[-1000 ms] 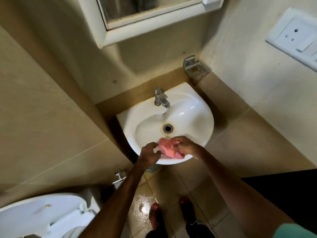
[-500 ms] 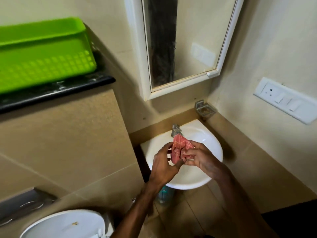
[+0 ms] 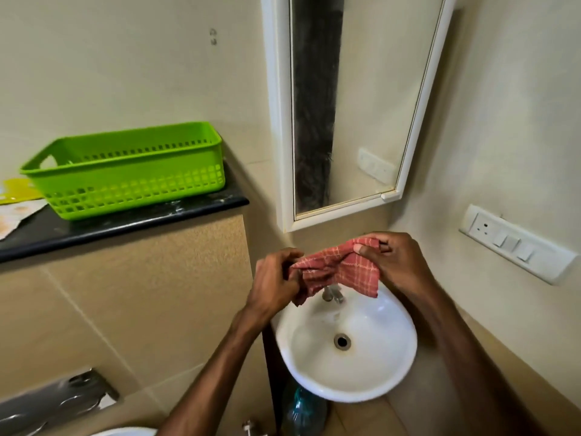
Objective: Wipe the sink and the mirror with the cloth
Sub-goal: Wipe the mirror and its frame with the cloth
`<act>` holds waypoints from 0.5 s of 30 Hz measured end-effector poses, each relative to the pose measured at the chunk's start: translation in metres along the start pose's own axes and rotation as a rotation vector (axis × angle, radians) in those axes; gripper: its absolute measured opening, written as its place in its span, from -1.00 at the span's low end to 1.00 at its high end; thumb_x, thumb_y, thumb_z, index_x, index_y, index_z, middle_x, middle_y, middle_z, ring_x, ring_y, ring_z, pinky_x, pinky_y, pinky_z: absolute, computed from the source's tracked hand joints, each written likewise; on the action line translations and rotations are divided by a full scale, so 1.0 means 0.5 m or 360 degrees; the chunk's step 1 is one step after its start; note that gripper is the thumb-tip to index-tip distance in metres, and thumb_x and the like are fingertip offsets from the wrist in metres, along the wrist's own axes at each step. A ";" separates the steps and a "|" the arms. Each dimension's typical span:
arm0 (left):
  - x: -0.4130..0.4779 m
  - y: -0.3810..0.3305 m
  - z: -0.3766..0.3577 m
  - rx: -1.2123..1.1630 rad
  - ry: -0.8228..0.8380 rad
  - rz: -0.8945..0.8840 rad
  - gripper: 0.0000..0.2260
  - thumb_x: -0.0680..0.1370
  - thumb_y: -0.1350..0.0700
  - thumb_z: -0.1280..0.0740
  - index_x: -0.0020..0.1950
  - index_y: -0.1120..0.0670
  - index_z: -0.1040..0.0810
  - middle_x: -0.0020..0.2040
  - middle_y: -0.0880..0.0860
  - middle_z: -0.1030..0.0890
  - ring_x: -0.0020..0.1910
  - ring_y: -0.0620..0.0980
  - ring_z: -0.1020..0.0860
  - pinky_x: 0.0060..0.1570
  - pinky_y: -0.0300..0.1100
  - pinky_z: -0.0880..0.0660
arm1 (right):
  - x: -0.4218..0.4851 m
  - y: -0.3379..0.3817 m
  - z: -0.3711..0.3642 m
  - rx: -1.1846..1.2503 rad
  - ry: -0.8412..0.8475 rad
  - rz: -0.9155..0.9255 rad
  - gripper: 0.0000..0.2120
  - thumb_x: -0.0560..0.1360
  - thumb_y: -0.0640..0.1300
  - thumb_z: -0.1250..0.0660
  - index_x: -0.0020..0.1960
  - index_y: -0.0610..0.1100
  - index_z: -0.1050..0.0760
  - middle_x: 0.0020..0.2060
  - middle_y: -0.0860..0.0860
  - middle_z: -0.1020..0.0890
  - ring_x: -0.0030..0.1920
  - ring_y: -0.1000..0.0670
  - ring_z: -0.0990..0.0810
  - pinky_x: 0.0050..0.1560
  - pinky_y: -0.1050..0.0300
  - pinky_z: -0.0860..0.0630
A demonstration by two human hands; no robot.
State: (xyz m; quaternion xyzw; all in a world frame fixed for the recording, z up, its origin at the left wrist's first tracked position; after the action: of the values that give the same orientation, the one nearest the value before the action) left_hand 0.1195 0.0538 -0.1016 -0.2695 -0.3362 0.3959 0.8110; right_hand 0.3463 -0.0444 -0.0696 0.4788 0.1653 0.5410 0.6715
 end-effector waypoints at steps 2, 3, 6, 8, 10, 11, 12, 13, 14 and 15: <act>0.007 -0.011 0.019 0.0033 -0.0025 -0.0055 -0.77 0.53 0.20 -0.37 0.13 0.00 -0.69 -0.02 -0.14 -0.72 -0.10 -0.27 -0.63 -0.02 -0.33 -0.59 | 0.004 0.028 0.022 0.0123 0.0024 0.0046 -0.83 0.51 -0.06 -0.51 0.08 -0.06 -0.71 -0.13 0.05 -0.77 -0.11 0.04 -0.76 -0.07 0.06 -0.70; 0.010 -0.014 0.027 0.0003 -0.0043 -0.0063 -0.82 0.54 0.16 -0.37 0.09 -0.01 -0.69 -0.06 -0.15 -0.71 -0.13 -0.27 -0.63 -0.06 -0.30 -0.60 | 0.004 0.045 0.034 0.0194 0.0027 0.0064 -0.84 0.52 -0.08 -0.51 0.08 -0.09 -0.71 -0.14 0.04 -0.78 -0.13 0.03 -0.77 -0.11 0.09 -0.69; 0.021 -0.019 0.041 -0.0149 -0.0080 -0.0034 -0.90 0.56 0.03 -0.35 0.01 -0.04 -0.66 -0.13 -0.15 -0.69 -0.15 -0.21 -0.64 -0.16 -0.21 -0.61 | 0.013 0.051 0.055 0.0611 0.0039 -0.0083 -0.88 0.55 -0.18 -0.45 0.06 -0.18 -0.67 -0.21 -0.01 -0.77 -0.23 0.05 -0.76 -0.28 0.28 -0.62; 0.023 -0.017 0.039 -0.0157 -0.0081 0.0035 -0.87 0.57 -0.06 -0.34 0.00 -0.05 -0.63 -0.13 -0.13 -0.68 -0.16 -0.18 -0.64 -0.19 -0.20 -0.59 | 0.016 0.029 0.051 0.0679 0.0084 -0.0210 -0.84 0.56 -0.18 -0.43 0.09 -0.24 -0.65 -0.26 -0.01 -0.76 -0.29 0.07 -0.74 -0.34 0.31 -0.58; 0.023 -0.014 0.034 -0.0188 -0.0094 0.0116 -0.82 0.58 -0.11 -0.33 0.03 -0.04 -0.62 -0.10 -0.12 -0.67 -0.13 -0.16 -0.64 -0.19 -0.24 -0.58 | 0.019 0.007 0.048 0.0679 0.0091 -0.0283 -0.81 0.56 -0.16 -0.43 0.11 -0.26 -0.64 -0.26 -0.03 -0.76 -0.29 0.06 -0.74 -0.36 0.29 -0.58; 0.022 -0.015 0.033 -0.0226 -0.0110 0.0148 -0.80 0.59 -0.12 -0.33 0.06 -0.03 -0.62 -0.08 -0.11 -0.67 -0.11 -0.16 -0.65 -0.17 -0.24 -0.60 | 0.021 0.001 0.048 0.0727 0.0065 -0.0320 -0.82 0.55 -0.17 -0.44 0.10 -0.25 -0.64 -0.25 -0.04 -0.76 -0.28 0.06 -0.74 -0.36 0.29 -0.58; 0.022 -0.017 0.033 -0.0264 -0.0125 0.0176 -0.79 0.58 -0.13 -0.33 0.07 -0.03 -0.62 -0.07 -0.11 -0.68 -0.09 -0.15 -0.66 -0.13 -0.20 -0.62 | 0.023 -0.007 0.047 0.0750 0.0034 -0.0347 -0.82 0.55 -0.17 -0.44 0.09 -0.24 -0.64 -0.25 -0.05 -0.76 -0.28 0.06 -0.74 -0.35 0.28 -0.59; 0.022 -0.017 0.031 -0.0292 -0.0133 0.0206 -0.78 0.58 -0.14 -0.34 0.08 -0.03 -0.62 -0.07 -0.11 -0.68 -0.09 -0.15 -0.67 -0.09 -0.16 -0.65 | 0.025 -0.017 0.044 0.0737 0.0017 -0.0366 -0.80 0.54 -0.17 -0.46 0.10 -0.26 -0.65 -0.23 -0.05 -0.77 -0.27 0.05 -0.75 -0.34 0.27 -0.60; 0.021 -0.018 0.029 -0.0307 -0.0128 0.0236 -0.78 0.58 -0.14 -0.34 0.09 -0.04 -0.62 -0.07 -0.11 -0.69 -0.10 -0.15 -0.68 -0.06 -0.11 -0.66 | 0.025 -0.029 0.037 0.0692 0.0021 -0.0395 -0.76 0.53 -0.14 -0.47 0.12 -0.27 -0.65 -0.21 -0.07 -0.77 -0.25 0.03 -0.75 -0.31 0.25 -0.62; 0.020 -0.019 0.028 -0.0313 -0.0126 0.0258 -0.78 0.57 -0.13 -0.35 0.09 -0.04 -0.63 -0.08 -0.11 -0.70 -0.11 -0.15 -0.68 -0.06 -0.07 -0.67 | 0.023 -0.040 0.029 0.0672 0.0025 -0.0413 -0.72 0.51 -0.11 -0.49 0.13 -0.27 -0.64 -0.17 -0.10 -0.77 -0.20 -0.01 -0.76 -0.25 0.18 -0.65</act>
State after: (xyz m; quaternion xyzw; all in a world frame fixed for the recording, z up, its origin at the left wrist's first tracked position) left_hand 0.1178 0.0591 -0.0828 -0.3581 -0.3821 0.4354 0.7322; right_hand 0.3726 -0.0404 -0.0753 0.5790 0.3398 0.4075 0.6191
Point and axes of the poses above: each hand's wrist, its own x-axis towards the middle knuckle, its own z-axis out of the back of the hand, y = z × x, the point moved 5 cm from there along x, towards the middle knuckle
